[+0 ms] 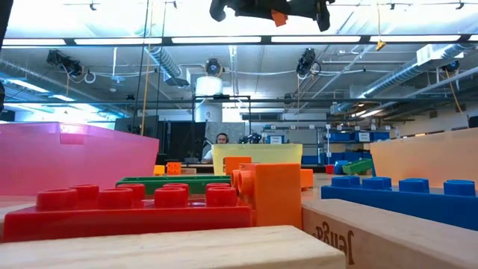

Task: Sort blocks by size
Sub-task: Put the 3 stud orange game piece into the pink bin

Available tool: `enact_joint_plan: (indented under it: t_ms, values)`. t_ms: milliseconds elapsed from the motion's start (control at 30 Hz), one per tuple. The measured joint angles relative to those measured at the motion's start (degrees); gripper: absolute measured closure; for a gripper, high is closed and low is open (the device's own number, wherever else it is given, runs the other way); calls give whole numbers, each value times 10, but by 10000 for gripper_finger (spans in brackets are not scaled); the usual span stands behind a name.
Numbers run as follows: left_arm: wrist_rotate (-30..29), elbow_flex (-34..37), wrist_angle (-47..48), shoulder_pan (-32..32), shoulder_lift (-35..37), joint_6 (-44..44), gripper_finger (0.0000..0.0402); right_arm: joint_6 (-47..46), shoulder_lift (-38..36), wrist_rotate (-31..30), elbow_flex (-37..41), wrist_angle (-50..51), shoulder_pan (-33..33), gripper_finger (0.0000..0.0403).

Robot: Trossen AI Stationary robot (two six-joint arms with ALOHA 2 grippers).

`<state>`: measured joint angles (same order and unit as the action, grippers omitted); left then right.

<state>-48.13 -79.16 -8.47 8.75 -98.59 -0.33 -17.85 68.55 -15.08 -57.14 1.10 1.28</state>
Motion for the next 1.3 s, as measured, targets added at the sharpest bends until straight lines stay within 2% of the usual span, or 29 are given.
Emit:
enact_joint_plan:
  t_ms: [167,533,833,933,1033,1167,1300]
  values:
    - [4,0,2,0,0,2,269,0,-3,0,0,2,-1,224]
    - [-3,0,5,-2,3,3,269,15,-42,2,0,54,-3,158]
    - [-45,-2,34,8,21,14,274,-28,-95,-30,0,171,-3,161]
    - [-70,-15,110,19,40,-15,277,-61,-112,-31,0,225,-4,167]
    - [-78,-37,242,27,64,-96,278,-90,-125,-32,0,267,-4,174]
    - [-51,-84,494,33,89,-294,279,-110,-134,-33,0,302,-4,186]
    - [36,-118,747,33,101,-505,284,-111,-135,-33,0,304,1,196]
